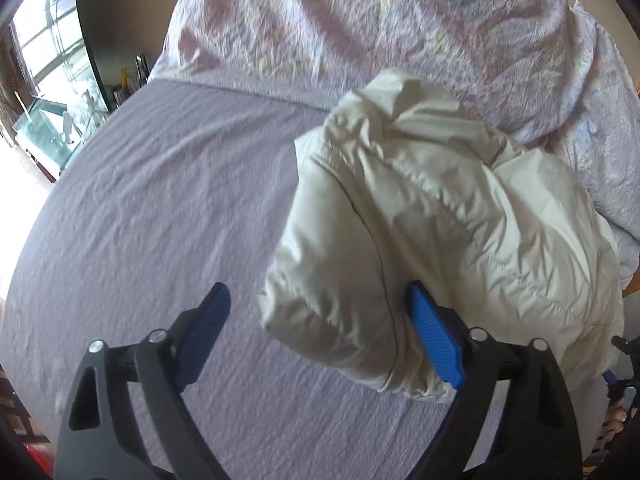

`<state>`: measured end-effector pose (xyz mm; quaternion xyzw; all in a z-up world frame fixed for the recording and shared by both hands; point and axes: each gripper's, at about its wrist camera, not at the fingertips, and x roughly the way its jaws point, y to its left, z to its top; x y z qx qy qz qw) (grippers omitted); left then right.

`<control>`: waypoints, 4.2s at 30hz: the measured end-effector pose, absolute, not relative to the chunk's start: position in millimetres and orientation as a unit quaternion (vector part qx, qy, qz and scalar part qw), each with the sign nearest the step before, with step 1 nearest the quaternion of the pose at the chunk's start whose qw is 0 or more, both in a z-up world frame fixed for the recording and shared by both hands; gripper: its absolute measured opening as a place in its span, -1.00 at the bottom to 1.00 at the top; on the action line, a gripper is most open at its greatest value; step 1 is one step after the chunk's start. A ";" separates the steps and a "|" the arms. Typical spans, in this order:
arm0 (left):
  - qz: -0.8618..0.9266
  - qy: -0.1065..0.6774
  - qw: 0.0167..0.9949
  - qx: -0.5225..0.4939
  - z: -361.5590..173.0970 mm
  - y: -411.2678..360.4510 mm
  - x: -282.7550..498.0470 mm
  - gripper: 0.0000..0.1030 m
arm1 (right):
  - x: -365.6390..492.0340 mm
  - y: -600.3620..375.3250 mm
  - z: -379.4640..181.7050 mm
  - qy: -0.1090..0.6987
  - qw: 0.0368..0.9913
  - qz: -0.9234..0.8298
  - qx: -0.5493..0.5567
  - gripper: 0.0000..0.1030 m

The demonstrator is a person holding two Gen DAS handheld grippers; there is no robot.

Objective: Fold large clothes

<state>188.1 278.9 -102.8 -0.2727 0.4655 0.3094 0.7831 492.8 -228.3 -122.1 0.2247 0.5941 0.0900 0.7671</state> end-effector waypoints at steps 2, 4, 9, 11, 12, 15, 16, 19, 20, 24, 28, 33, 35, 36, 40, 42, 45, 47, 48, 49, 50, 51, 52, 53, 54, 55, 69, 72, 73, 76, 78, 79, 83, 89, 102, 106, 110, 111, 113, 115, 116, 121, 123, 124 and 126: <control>0.309 0.464 0.780 -0.284 -105.4 275.0 183.8 0.56 | 495.3 -222.2 -121.7 0.592 0.769 0.083 0.228 0.37; 0.312 0.458 0.776 -0.301 -108.2 275.1 183.0 0.42 | 490.6 -216.0 -120.3 0.588 0.769 0.083 0.235 0.12; 0.318 0.430 0.777 -0.331 -103.7 272.9 180.8 -0.12 | 473.9 -196.2 -111.4 0.573 0.785 0.069 0.226 -0.33; 0.323 0.418 0.781 -0.332 -98.5 270.8 179.8 -0.34 | 463.8 -193.1 -106.0 0.565 0.792 0.073 0.222 -0.46; 0.325 0.412 0.783 -0.335 -95.5 270.5 178.2 -0.44 | 461.2 -190.3 -101.7 0.560 0.794 0.078 0.222 -0.48; 0.326 0.397 0.790 -0.335 -85.6 269.5 170.3 -0.55 | 444.8 -192.4 -96.2 0.555 0.794 0.091 0.232 -0.54; 0.327 0.395 0.792 -0.332 -82.9 268.9 167.3 -0.56 | 438.4 -195.4 -93.9 0.555 0.792 0.098 0.236 -0.54; 0.325 0.390 0.802 -0.316 -71.3 265.2 148.1 -0.57 | 416.9 -205.1 -90.9 0.558 0.787 0.115 0.239 -0.55; 0.324 0.390 0.804 -0.311 -67.3 262.8 138.4 -0.57 | 409.0 -206.1 -91.9 0.560 0.784 0.121 0.237 -0.55; 0.321 0.401 0.803 -0.301 -62.2 255.6 96.4 -0.56 | 374.3 -216.2 -102.1 0.577 0.766 0.142 0.244 -0.55; 0.325 0.416 0.797 -0.295 -63.6 248.5 59.5 -0.56 | 348.3 -225.9 -108.2 0.588 0.755 0.150 0.250 -0.56; 0.337 0.431 0.787 -0.284 -69.5 241.5 45.9 -0.39 | 338.0 -224.9 -102.1 0.589 0.766 0.147 0.211 -0.40; 0.351 0.431 0.780 -0.286 -70.1 241.0 44.5 -0.27 | 337.2 -222.6 -92.9 0.586 0.779 0.125 0.183 -0.13; 0.358 0.431 0.777 -0.288 -70.3 240.4 43.1 -0.16 | 336.0 -221.8 -84.1 0.576 0.794 0.106 0.163 -0.05; 0.365 0.431 0.772 -0.292 -72.0 238.4 37.9 0.34 | 330.6 -212.5 -48.7 0.511 0.850 0.081 0.094 0.08; 0.362 0.430 0.772 -0.296 -73.2 238.2 36.5 0.43 | 330.7 -198.4 -38.0 0.496 0.860 0.096 0.068 0.08; 0.352 0.433 0.771 -0.307 -75.6 238.5 36.7 0.58 | 331.4 -167.2 -31.7 0.489 0.860 0.137 0.044 0.08; 0.347 0.433 0.772 -0.311 -75.8 238.5 38.1 0.63 | 328.4 -147.6 -32.2 0.492 0.854 0.168 0.033 0.08; 0.345 0.433 0.772 -0.311 -76.3 237.9 38.5 0.65 | 325.9 -140.1 -32.3 0.493 0.851 0.180 0.028 0.08; 0.345 0.435 0.772 -0.311 -77.2 237.5 39.1 0.67 | 325.1 -125.6 -32.8 0.493 0.848 0.194 0.021 0.08; 0.344 0.436 0.771 -0.312 -78.3 237.3 39.9 0.68 | 324.2 -110.1 -33.4 0.492 0.845 0.209 0.012 0.08; 0.343 0.437 0.770 -0.314 -79.6 237.1 40.3 0.68 | 320.1 -97.8 -33.0 0.491 0.843 0.219 0.005 0.08; 0.343 0.437 0.769 -0.317 -81.0 237.0 40.4 0.68 | 317.9 -83.1 -33.6 0.491 0.839 0.234 -0.004 0.08; 0.343 0.438 0.768 -0.319 -81.8 236.9 40.7 0.69 | 313.6 -77.5 -33.4 0.490 0.837 0.242 -0.008 0.08; 0.343 0.438 0.767 -0.320 -82.6 237.0 40.8 0.69 | 310.1 -64.5 -34.5 0.490 0.834 0.254 -0.018 0.08; 0.344 0.438 0.765 -0.322 -83.5 237.2 40.7 0.69 | 307.5 -53.7 -35.5 0.490 0.831 0.263 -0.027 0.08; 0.338 0.433 0.763 -0.342 -87.8 242.8 43.4 0.72 | 272.8 14.4 -38.9 0.476 0.807 0.340 -0.082 0.04; 0.338 0.432 0.761 -0.346 -89.5 245.1 44.8 0.73 | 276.4 19.3 -51.9 0.493 0.798 0.336 -0.083 0.04; 0.338 0.432 0.760 -0.347 -90.1 245.7 45.2 0.75 | 277.1 21.5 -56.5 0.499 0.795 0.335 -0.086 0.04; 0.338 0.431 0.759 -0.351 -91.3 247.9 45.9 0.79 | 277.5 29.2 -69.7 0.511 0.788 0.329 -0.101 0.05; 0.337 0.430 0.759 -0.355 -92.2 249.6 46.2 0.81 | 279.7 36.8 -84.3 0.522 0.781 0.321 -0.122 0.06; 0.336 0.429 0.758 -0.358 -92.6 250.5 46.4 0.82 | 280.7 39.9 -91.6 0.525 0.778 0.319 -0.130 0.08; 0.332 0.423 0.759 -0.366 -93.3 253.6 46.7 0.88 | 286.0 47.2 -114.2 0.526 0.778 0.313 -0.140 0.12; 0.331 0.421 0.757 -0.374 -96.1 255.9 48.7 0.90 | 286.8 50.3 -117.8 0.521 0.780 0.313 -0.148 0.12; 0.325 0.405 0.738 -0.431 -117.9 266.6 52.6 0.97 | 286.5 48.8 -116.6 0.522 0.777 0.320 -0.146 0.13; 0.313 0.383 0.741 -0.454 -116.9 265.7 53.5 0.54 | 285.9 48.0 -116.2 0.518 0.779 0.322 -0.146 0.13; 0.310 0.376 0.755 -0.438 -102.7 258.4 59.6 0.07 | 285.4 46.9 -115.6 0.515 0.780 0.323 -0.145 0.13; 0.309 0.374 0.758 -0.437 -99.7 257.8 60.3 -0.10 | 285.0 46.9 -115.5 0.515 0.781 0.323 -0.145 0.13; 0.302 0.364 0.765 -0.437 -90.9 256.7 59.6 -0.28 | 284.2 45.9 -115.3 0.513 0.782 0.324 -0.143 0.13; 0.293 0.352 0.773 -0.440 -80.4 255.6 57.2 -0.41 | 284.2 45.4 -115.1 0.512 0.783 0.325 -0.142 0.13; 0.290 0.348 0.776 -0.439 -76.1 254.9 57.5 -0.42 | 284.0 45.2 -115.1 0.511 0.783 0.325 -0.142 0.13; 0.262 0.321 0.803 -0.428 -43.9 242.9 68.3 -0.47 | 283.6 42.3 -114.6 0.505 0.785 0.331 -0.137 0.13; 0.242 0.309 0.820 -0.416 -26.7 232.4 74.4 -0.47 | 282.9 40.8 -114.4 0.503 0.786 0.333 -0.134 0.13; 0.232 0.305 0.828 -0.409 -18.6 226.3 78.0 -0.47 | 283.0 40.0 -114.3 0.503 0.786 0.334 -0.132 0.13; 0.214 0.300 0.843 -0.392 -4.5 213.4 85.6 -0.47 | 283.5 38.3 -114.4 0.502 0.786 0.337 -0.128 0.13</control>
